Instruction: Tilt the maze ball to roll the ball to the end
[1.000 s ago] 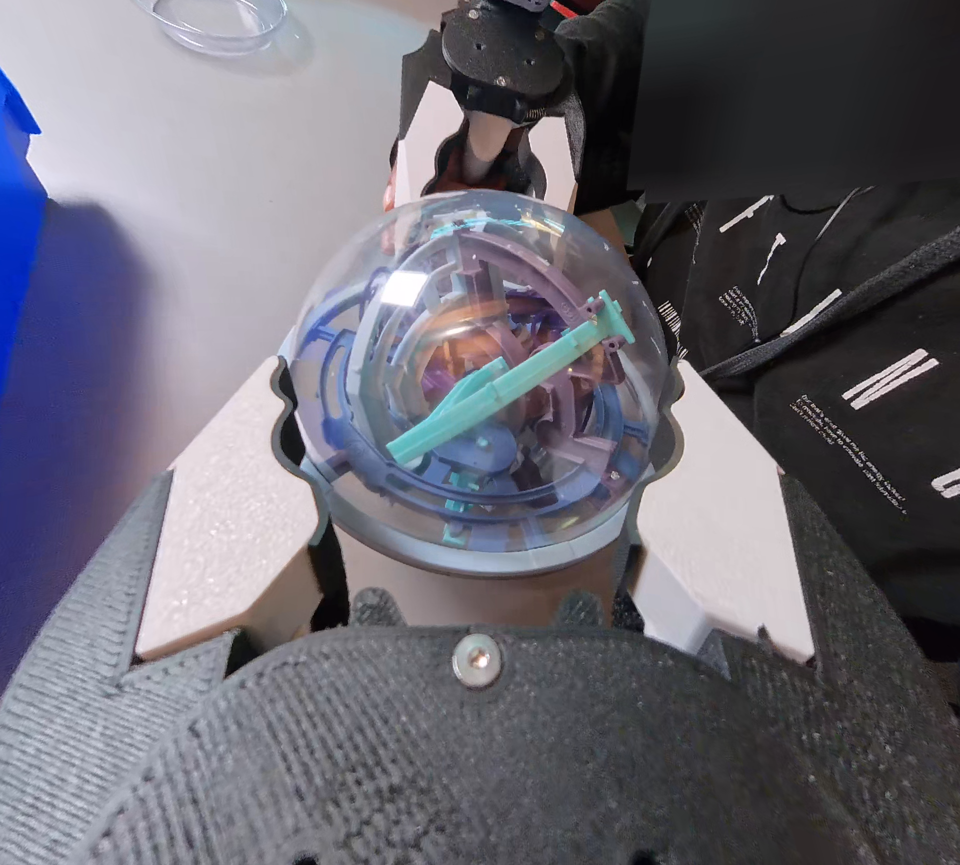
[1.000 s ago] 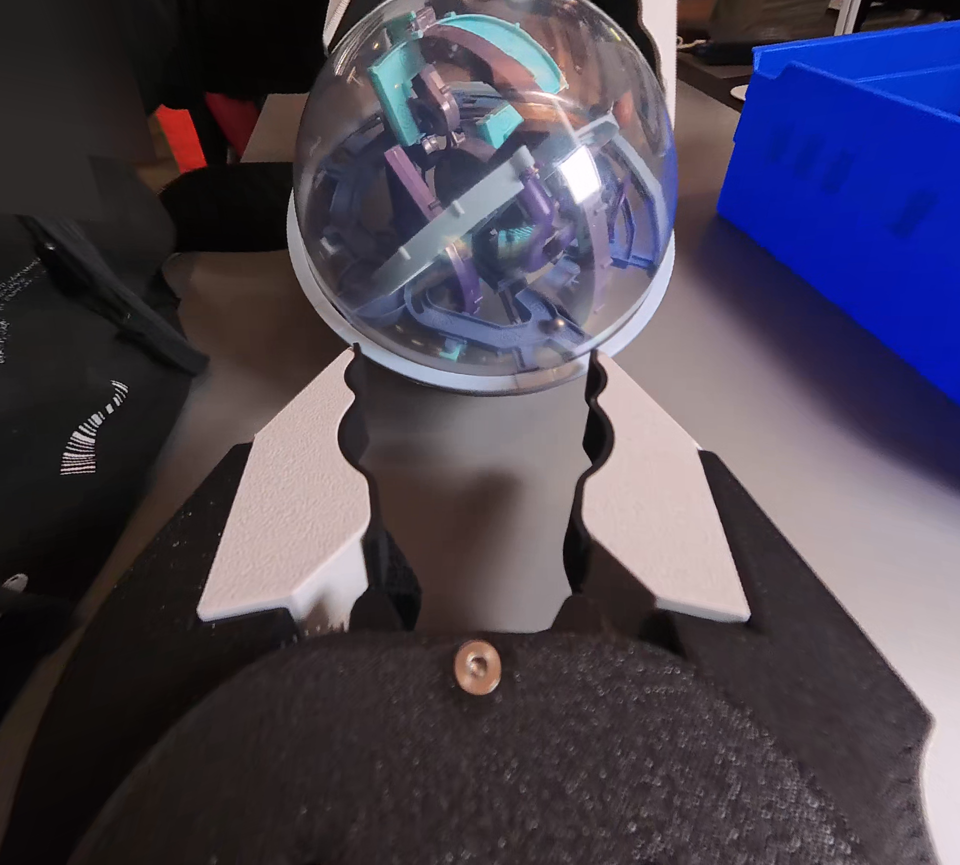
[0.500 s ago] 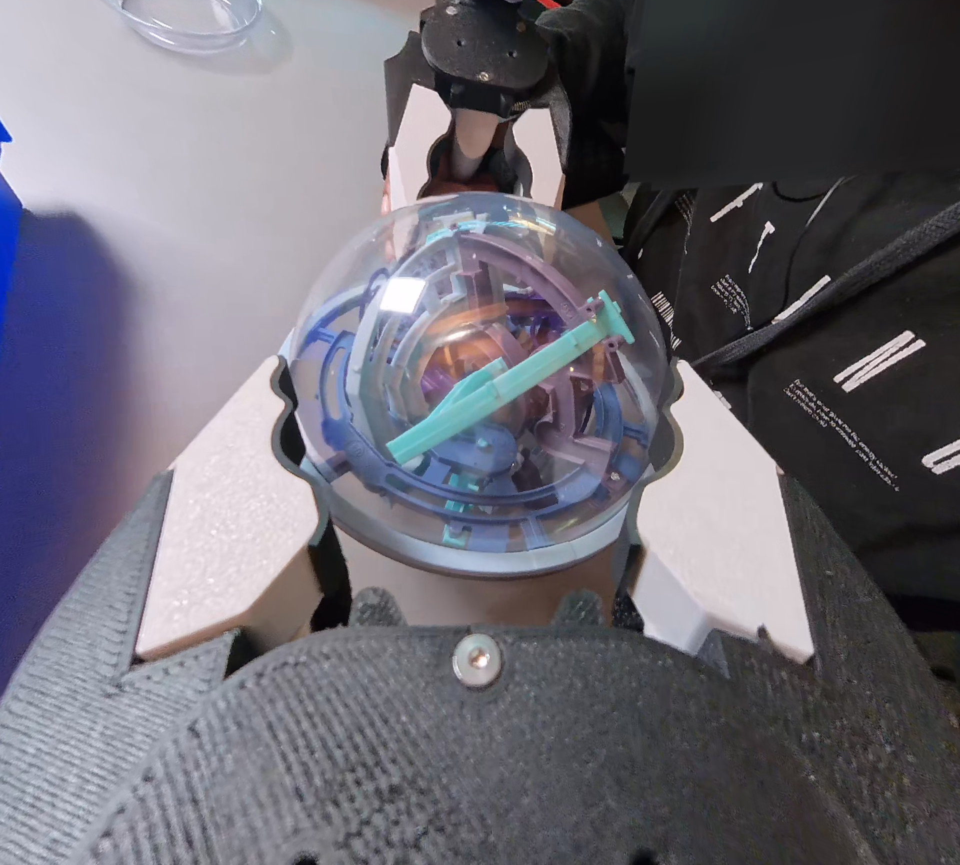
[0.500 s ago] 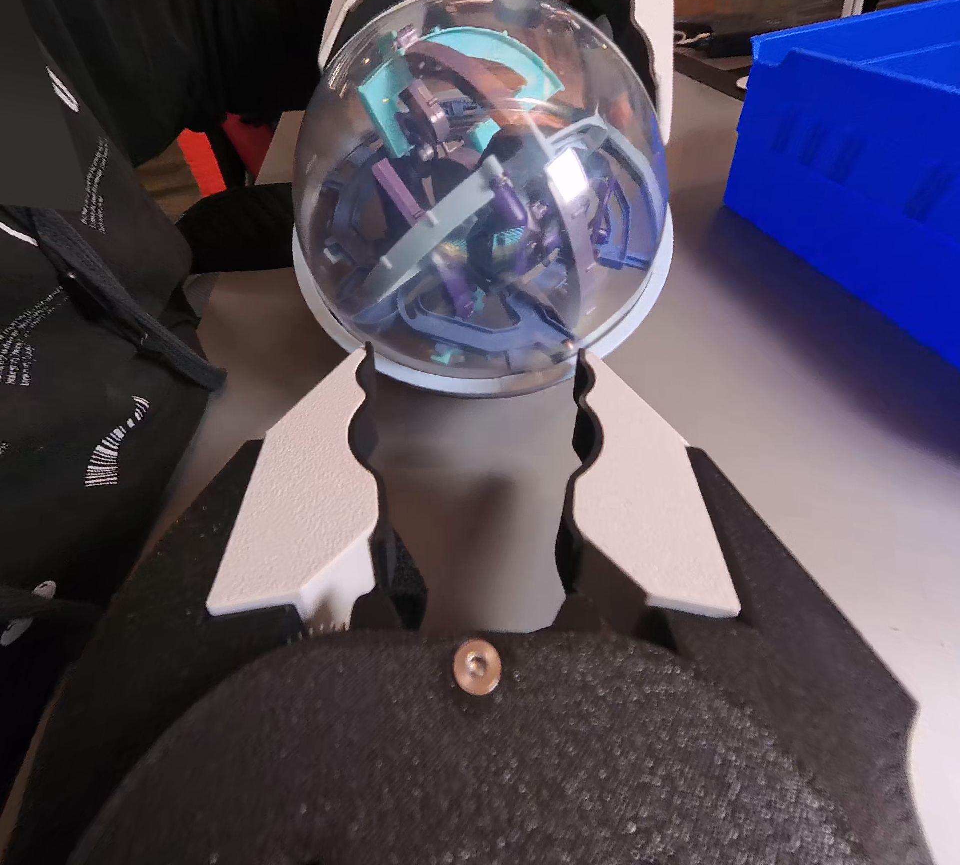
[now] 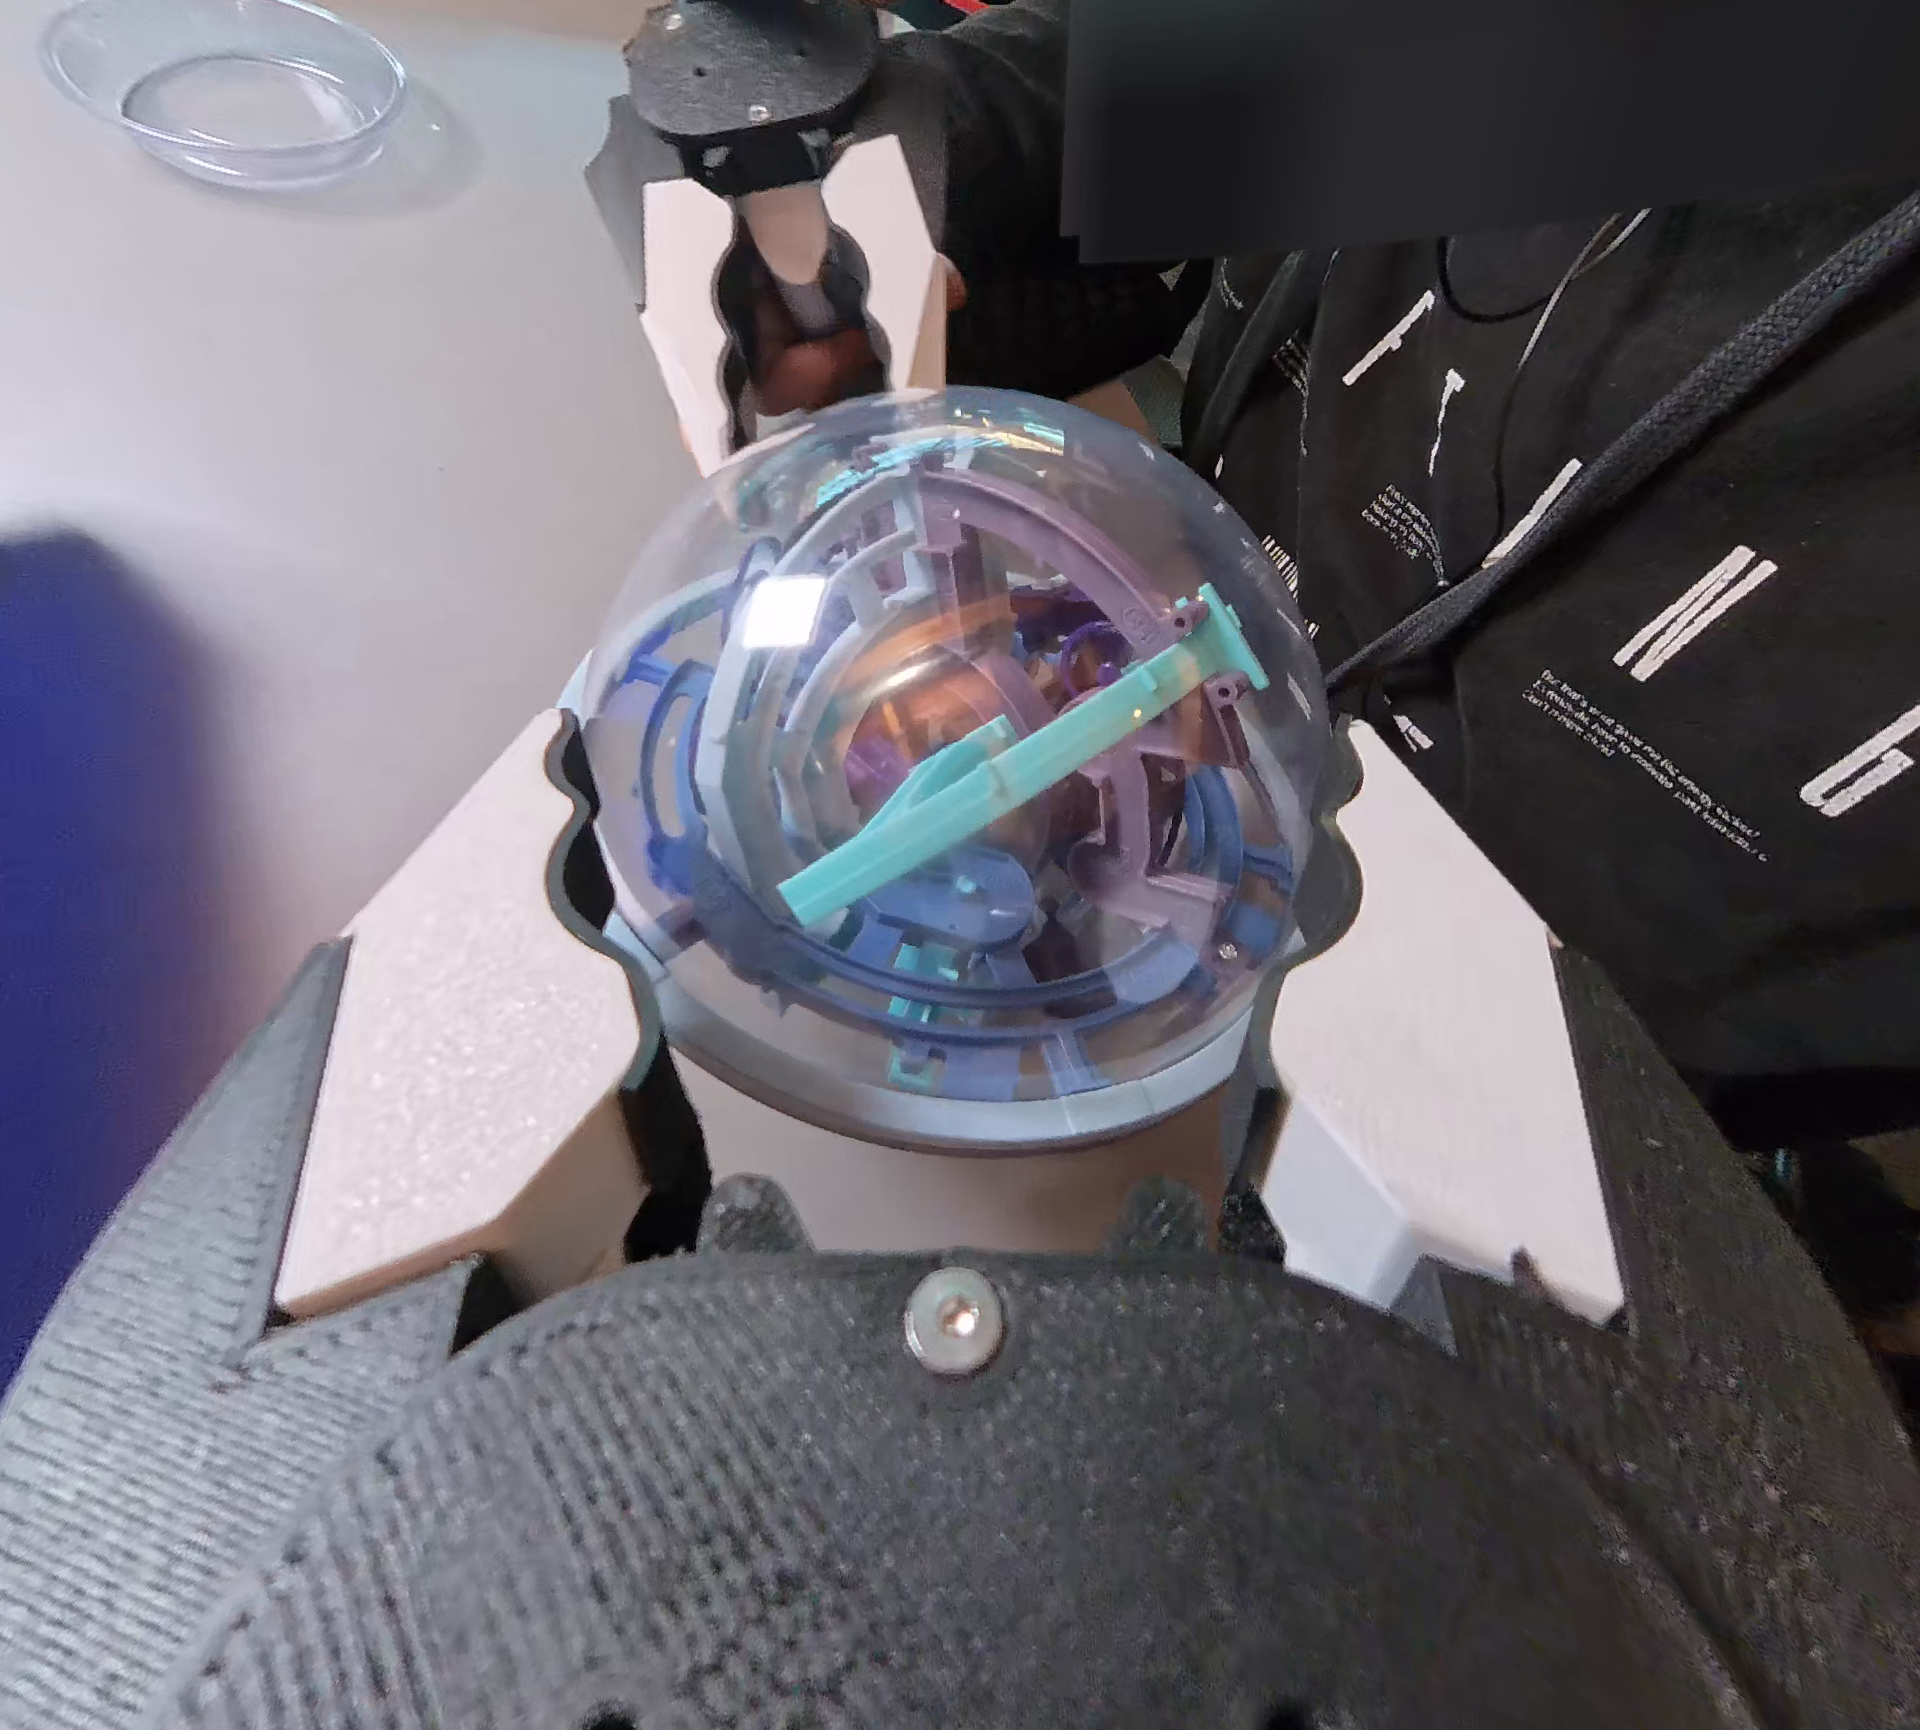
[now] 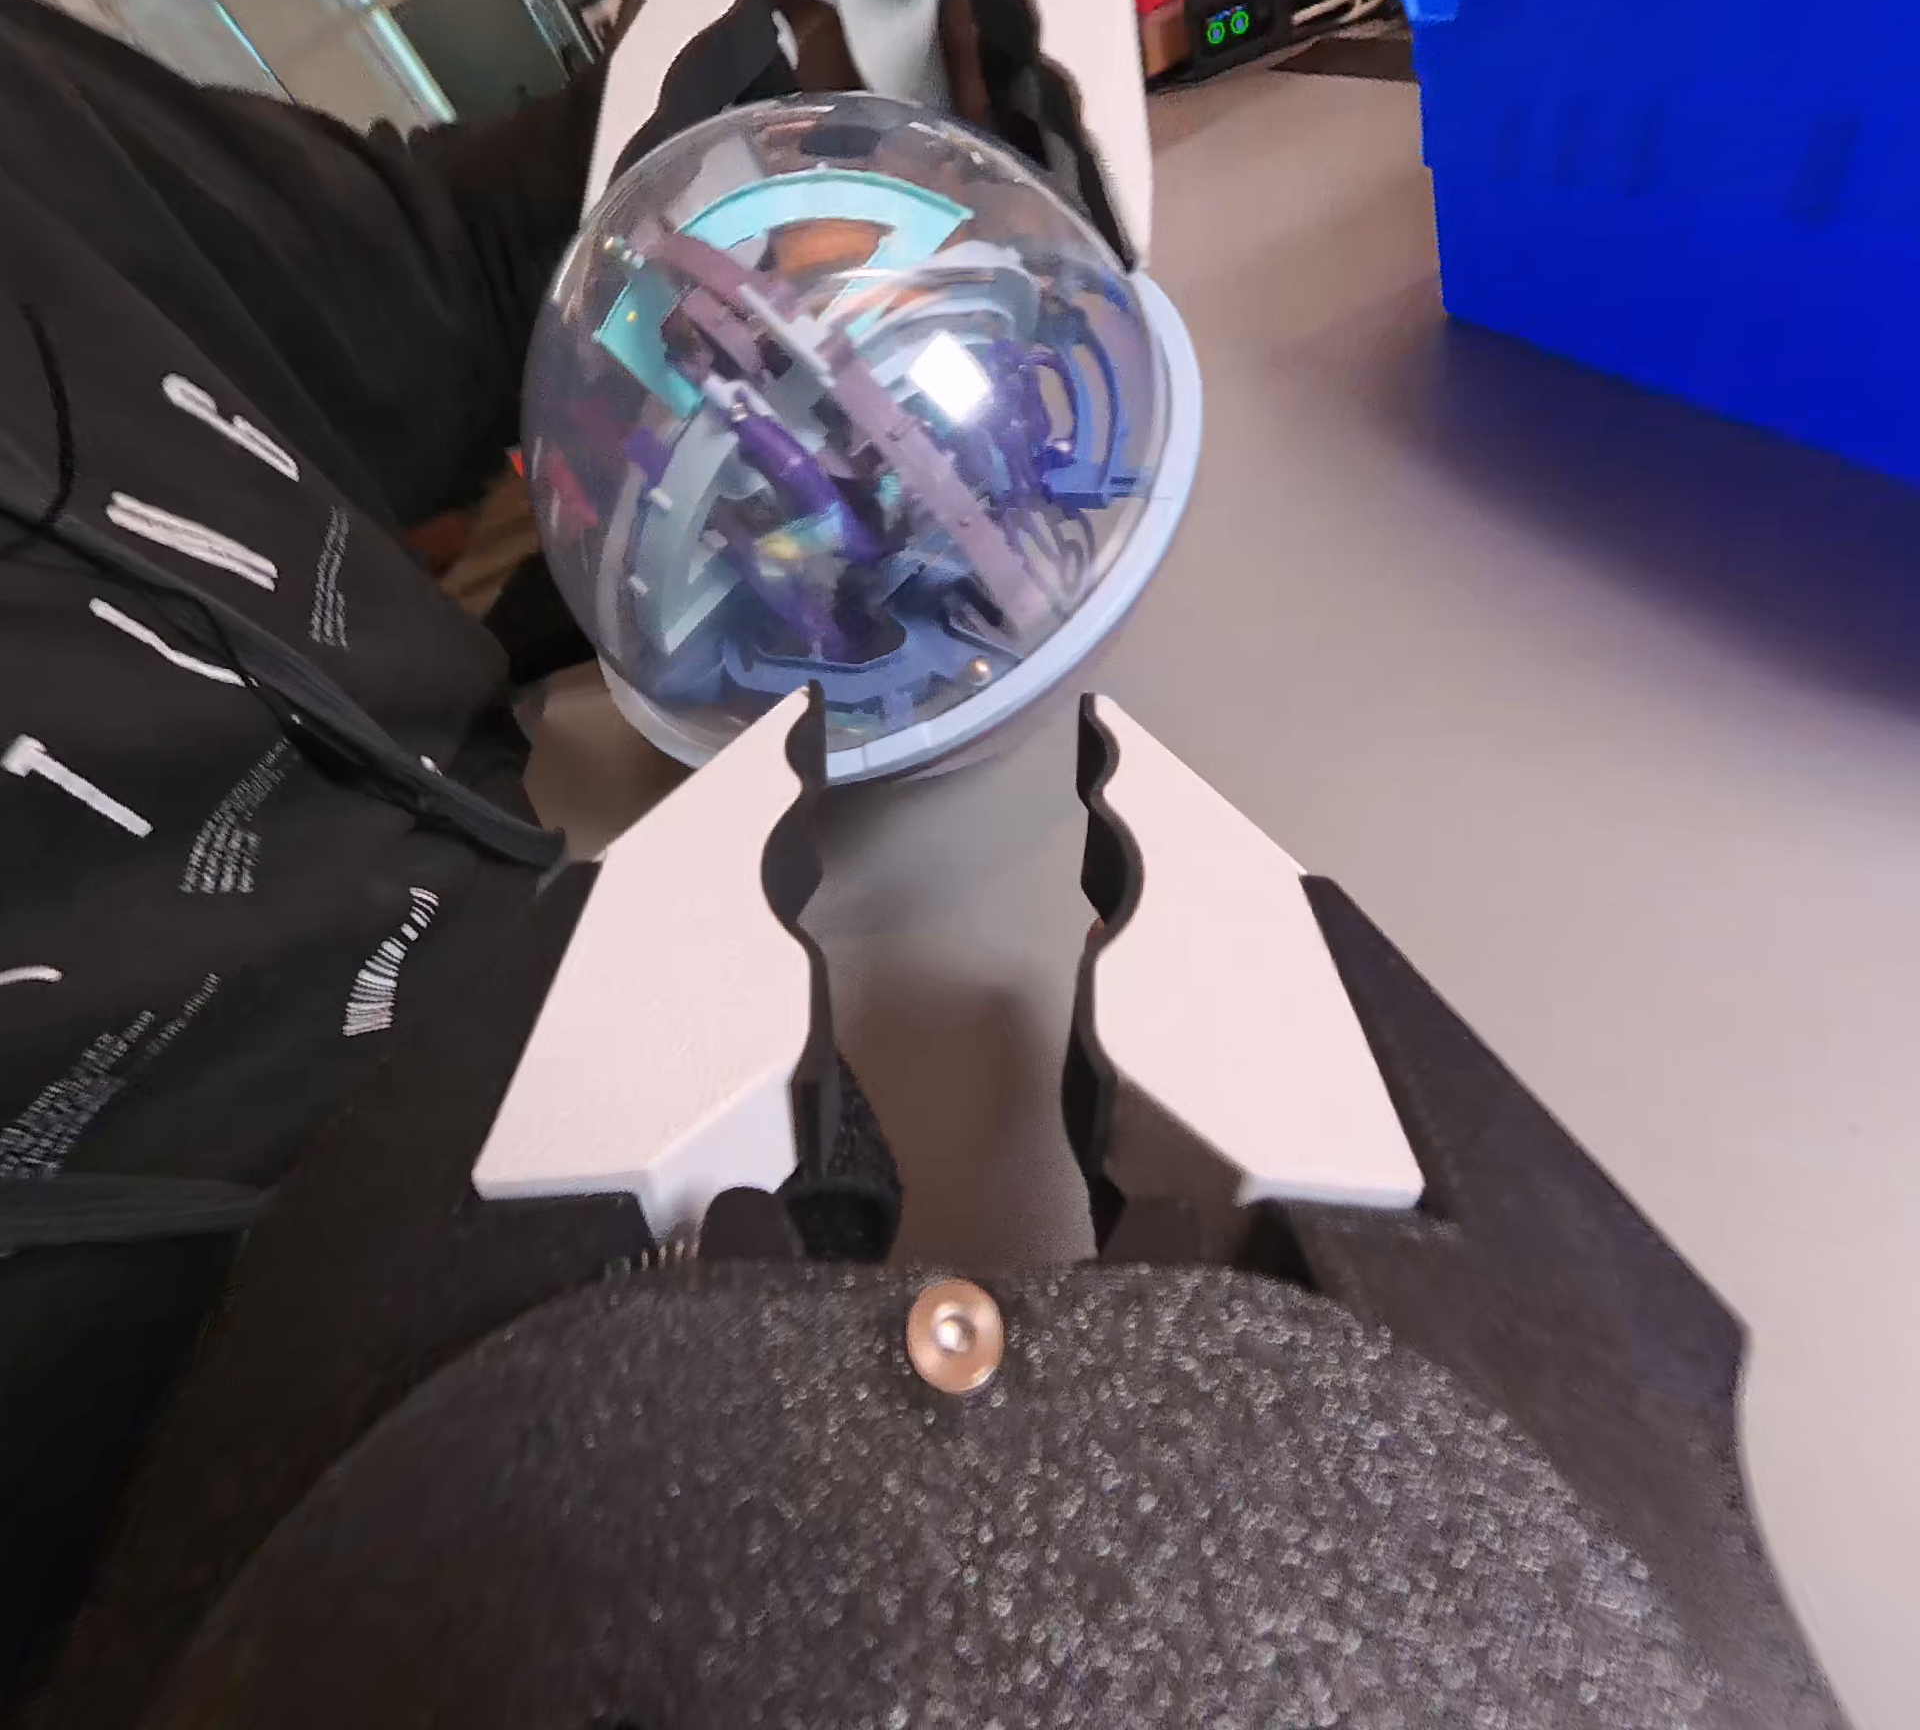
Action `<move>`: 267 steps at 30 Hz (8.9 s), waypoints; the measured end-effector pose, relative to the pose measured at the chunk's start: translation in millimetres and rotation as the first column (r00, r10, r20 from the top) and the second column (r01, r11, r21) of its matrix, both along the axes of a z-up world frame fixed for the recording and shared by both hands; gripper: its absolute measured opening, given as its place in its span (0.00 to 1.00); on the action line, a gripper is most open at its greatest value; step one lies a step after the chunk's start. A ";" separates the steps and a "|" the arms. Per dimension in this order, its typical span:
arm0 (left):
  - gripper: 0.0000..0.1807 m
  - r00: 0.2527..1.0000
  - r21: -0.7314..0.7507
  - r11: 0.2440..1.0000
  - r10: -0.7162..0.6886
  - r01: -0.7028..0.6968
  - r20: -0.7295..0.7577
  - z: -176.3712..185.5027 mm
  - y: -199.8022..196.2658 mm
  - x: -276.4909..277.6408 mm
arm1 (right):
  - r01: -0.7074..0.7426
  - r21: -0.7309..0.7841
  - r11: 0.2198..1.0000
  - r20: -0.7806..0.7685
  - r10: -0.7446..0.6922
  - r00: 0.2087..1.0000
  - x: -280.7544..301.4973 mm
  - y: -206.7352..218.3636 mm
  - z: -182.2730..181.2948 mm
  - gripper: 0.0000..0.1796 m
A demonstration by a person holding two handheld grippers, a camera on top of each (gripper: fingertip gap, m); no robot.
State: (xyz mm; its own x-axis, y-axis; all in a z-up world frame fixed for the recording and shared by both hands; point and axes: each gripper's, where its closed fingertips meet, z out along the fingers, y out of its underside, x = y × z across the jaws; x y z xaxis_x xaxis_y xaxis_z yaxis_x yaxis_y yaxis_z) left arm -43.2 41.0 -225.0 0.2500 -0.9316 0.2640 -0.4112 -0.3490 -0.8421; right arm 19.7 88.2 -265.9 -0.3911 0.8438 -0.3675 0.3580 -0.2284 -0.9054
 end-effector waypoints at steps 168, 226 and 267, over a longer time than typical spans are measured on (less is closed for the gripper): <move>0.80 0.813 0.174 0.814 0.483 -0.554 0.326 -19.9 2.3 -15.0 | -0.057 -0.351 0.935 -0.036 0.047 0.998 0.7 -14.7 26.0 0.00; 0.70 0.972 0.033 0.999 0.022 -0.030 0.235 5.5 -11.0 -0.1 | -0.135 0.309 0.941 -0.013 0.146 0.989 15.7 -32.8 -10.9 0.33; 0.70 0.807 0.381 0.762 0.587 -0.524 -0.063 -5.4 -29.8 -0.4 | -0.148 0.637 0.757 0.155 0.062 0.986 7.5 -45.6 -62.4 0.32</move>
State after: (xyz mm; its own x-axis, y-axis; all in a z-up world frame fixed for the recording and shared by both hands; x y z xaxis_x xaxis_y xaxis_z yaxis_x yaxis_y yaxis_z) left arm -43.6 11.2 -230.3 0.7619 -0.6351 -0.1271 -0.3778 -0.2764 -0.8837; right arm 27.2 42.6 -328.3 -0.4821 0.8532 0.1992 0.4571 0.4389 -0.7736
